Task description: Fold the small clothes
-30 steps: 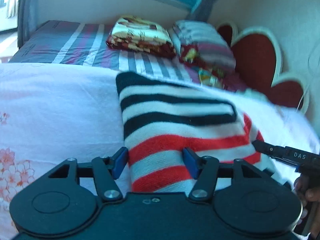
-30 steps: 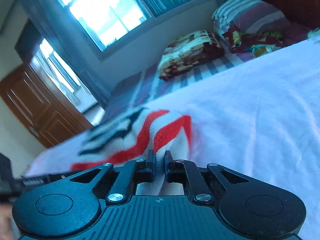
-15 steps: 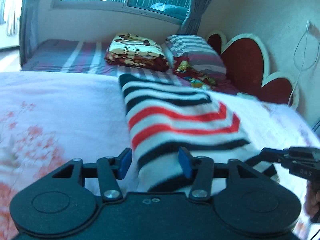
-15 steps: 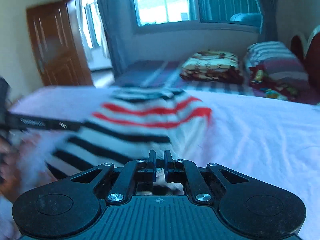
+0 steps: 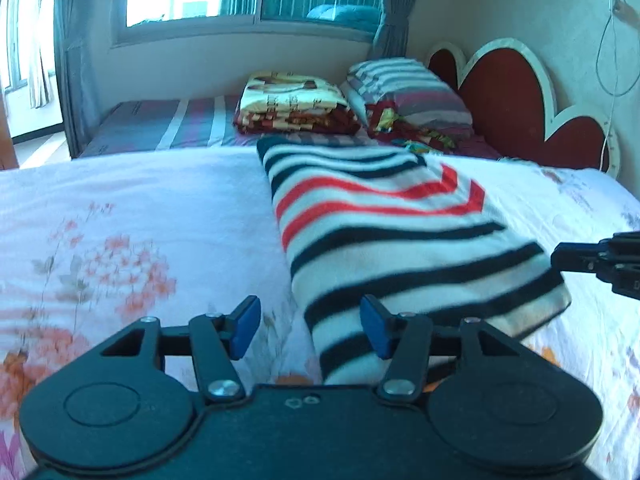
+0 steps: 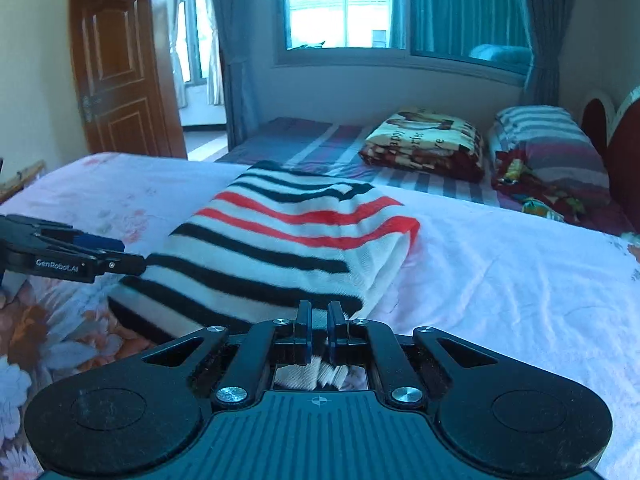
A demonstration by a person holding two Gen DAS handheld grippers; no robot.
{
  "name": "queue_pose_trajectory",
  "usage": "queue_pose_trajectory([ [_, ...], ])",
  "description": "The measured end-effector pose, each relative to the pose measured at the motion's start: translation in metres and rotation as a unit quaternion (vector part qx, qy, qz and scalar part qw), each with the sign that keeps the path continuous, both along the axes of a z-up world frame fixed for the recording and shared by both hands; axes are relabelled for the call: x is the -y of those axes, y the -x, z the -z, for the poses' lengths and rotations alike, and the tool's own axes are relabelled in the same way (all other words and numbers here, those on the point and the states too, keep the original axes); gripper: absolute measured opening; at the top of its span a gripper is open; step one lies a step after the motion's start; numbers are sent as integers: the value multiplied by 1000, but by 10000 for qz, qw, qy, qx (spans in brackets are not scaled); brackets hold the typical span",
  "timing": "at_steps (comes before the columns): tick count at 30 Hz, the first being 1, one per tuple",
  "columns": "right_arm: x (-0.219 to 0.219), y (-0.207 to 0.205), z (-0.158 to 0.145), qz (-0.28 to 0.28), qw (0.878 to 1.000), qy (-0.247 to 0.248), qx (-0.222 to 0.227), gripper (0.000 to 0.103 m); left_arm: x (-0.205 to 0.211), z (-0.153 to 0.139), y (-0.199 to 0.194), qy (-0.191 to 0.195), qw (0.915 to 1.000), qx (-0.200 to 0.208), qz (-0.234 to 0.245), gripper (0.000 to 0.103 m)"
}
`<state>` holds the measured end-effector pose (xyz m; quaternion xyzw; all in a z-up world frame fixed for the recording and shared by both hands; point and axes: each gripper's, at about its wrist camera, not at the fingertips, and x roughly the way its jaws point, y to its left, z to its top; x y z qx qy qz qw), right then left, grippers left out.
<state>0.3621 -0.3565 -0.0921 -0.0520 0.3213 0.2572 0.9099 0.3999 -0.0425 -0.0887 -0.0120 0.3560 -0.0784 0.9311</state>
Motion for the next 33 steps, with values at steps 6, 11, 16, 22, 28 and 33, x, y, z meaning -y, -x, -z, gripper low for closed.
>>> queue_pose_trajectory([
  [6,9,-6,30,251,9989,132,-373,7,-4,7,8,38,9999,-63,-155,57],
  [11,18,-7,36,381,9978,-138,-524,7,-9,14,9,90,9995,-107,-267,62],
  [16,21,-8,38,363,9979,-140,-519,7,-9,18,11,-45,9994,-93,-333,70],
  [22,50,-3,29,589,9952,-538,-560,7,-24,7,17,-50,9985,-18,-539,81],
  [28,71,-36,3,679,9777,-1864,-685,68,-49,-8,-2,707,9961,53,-529,82],
  [33,78,-99,26,715,9449,-2711,-1690,68,-41,1,-46,1558,9867,-461,-16,81],
])
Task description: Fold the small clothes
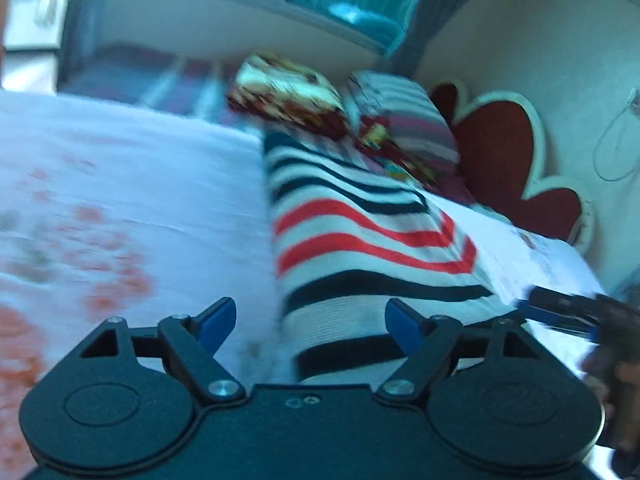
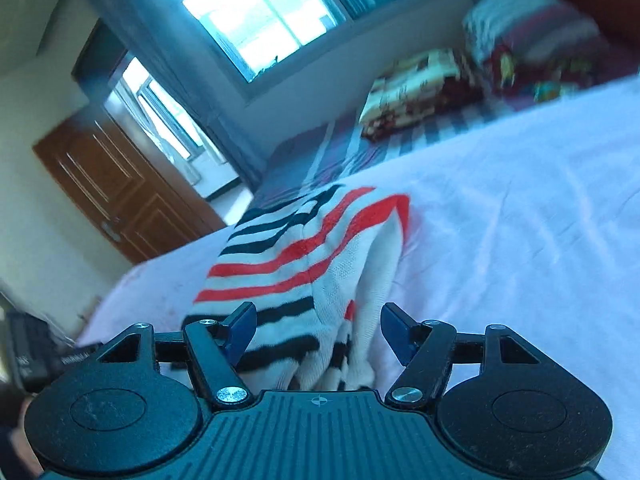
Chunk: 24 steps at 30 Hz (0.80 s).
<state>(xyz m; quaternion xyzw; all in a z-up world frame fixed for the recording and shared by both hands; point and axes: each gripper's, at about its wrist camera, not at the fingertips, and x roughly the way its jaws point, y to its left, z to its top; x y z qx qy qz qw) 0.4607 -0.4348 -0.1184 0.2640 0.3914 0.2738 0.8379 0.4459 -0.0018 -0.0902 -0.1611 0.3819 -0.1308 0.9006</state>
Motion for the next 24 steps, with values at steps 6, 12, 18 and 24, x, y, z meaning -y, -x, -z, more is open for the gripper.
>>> queue_pose_trajectory([
  [6,22,-29,29,-146,9957,-624,-671,68,-1,22,-32,370,9980,-505,5,88],
  [12,26,-37,36,-361,9949,-820,-456,68,-2,33,-51,595,9961,-607,227,87],
  [18,13,-32,37,-566,9968,-532,-174,68,5,35,-62,697,9946,-632,435,71],
  [24,-7,-28,31,-626,9979,106,90,56,16,35,-64,516,9963,-511,453,63],
])
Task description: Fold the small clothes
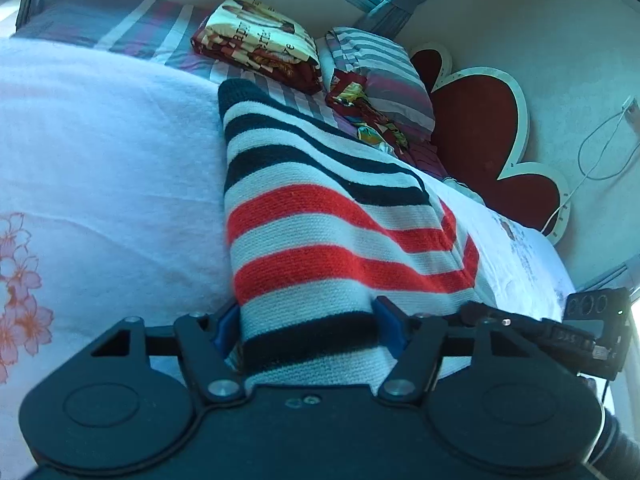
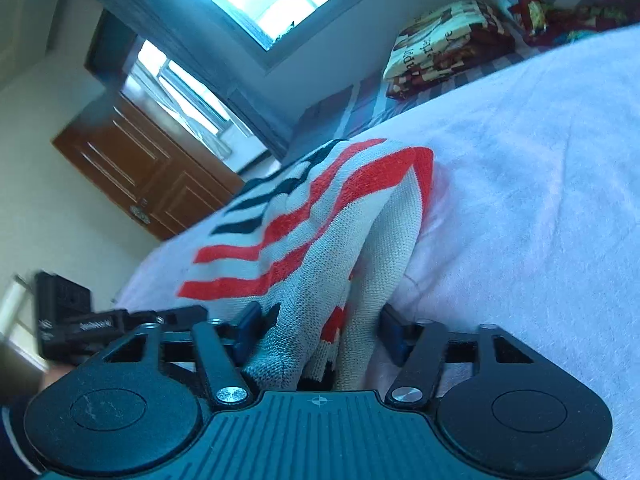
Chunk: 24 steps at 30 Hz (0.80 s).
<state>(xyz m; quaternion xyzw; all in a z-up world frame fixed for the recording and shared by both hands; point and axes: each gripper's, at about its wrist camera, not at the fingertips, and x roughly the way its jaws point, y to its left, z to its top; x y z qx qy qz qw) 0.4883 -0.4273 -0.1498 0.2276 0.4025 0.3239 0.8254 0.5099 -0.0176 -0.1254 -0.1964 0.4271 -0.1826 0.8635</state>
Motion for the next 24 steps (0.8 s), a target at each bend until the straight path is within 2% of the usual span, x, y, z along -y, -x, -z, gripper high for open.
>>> queue_pose_trajectory([
  [4,-24,8,-12,23,9982,553,237,37,9,-7,6,-239,9995,203,-6,56],
  [6,-37,16,-21,87,9964,724,435,33,11,-10,8,-294,9990,320,33,53],
  [10,-61,34,-43,213,9924,974,724,32,6,-17,16,-117,9988,470,77,49],
  [15,-110,69,-76,173,9834,1447,1084,32,-12,-33,34,82,9974,659,286,49],
  [20,-171,100,-101,184,9822,1418,1217,32,-62,-53,62,135,9956,847,367,49],
  [24,-238,116,-109,17,9839,1254,1276,32,-118,-73,87,-93,9949,955,318,49],
])
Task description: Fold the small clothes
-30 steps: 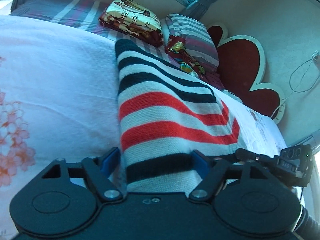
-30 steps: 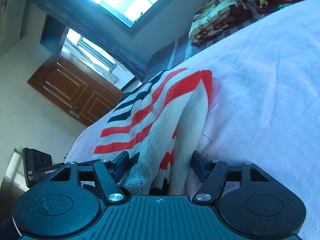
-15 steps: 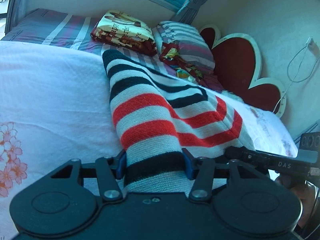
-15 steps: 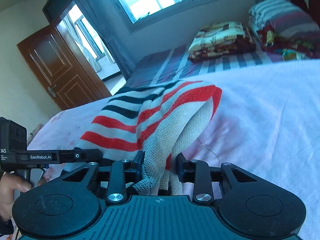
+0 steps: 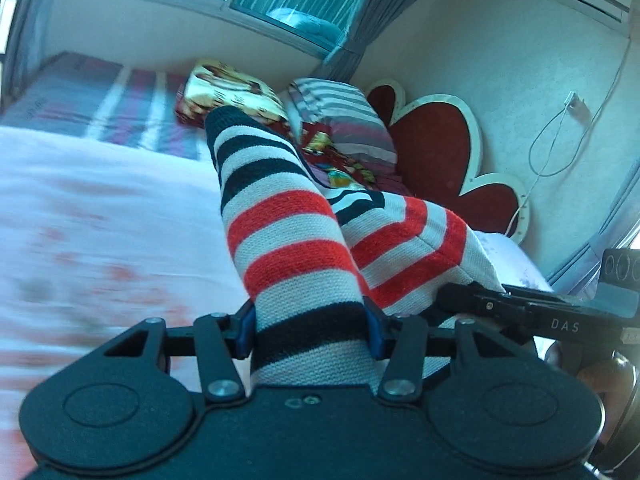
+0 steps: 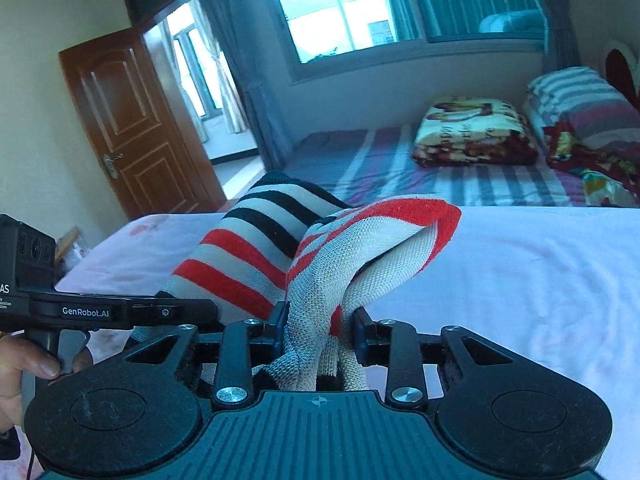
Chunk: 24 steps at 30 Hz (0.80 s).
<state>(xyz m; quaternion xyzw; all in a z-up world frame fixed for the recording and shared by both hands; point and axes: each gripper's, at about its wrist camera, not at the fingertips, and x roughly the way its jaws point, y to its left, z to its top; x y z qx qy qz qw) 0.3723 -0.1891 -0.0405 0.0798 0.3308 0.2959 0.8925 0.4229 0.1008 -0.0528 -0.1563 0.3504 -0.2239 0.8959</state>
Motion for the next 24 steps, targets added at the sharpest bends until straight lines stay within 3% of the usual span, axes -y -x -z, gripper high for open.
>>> queue_pose_trajectory([
  [6,-108,14,15,-404,9987,-263,-170,32,-93,-9,39,-363,9989,-79,-302,50],
  [11,-160,25,47,-649,9961,-386,-465,32,-148,3,63,-511,9968,-335,-515,50],
  [14,-166,20,80,-596,9926,-510,-923,32,-167,26,68,-638,9943,-586,-621,51],
  [16,-158,17,101,-440,9908,-541,-1163,32,-183,42,69,-472,9936,-759,-693,57],
  [18,-140,12,115,-324,9867,-837,-1352,32,-191,50,73,-218,9946,-658,-778,64],
  [19,-134,9,119,-243,9833,-1007,-1495,32,-192,52,72,-215,9943,-643,-817,75],
  [20,-125,6,120,-192,9806,-1132,-1587,32,-192,54,73,-286,9937,-619,-890,79],
  [24,-126,6,123,-167,9818,-1107,-1534,32,-199,58,74,-262,9939,-533,-931,83],
])
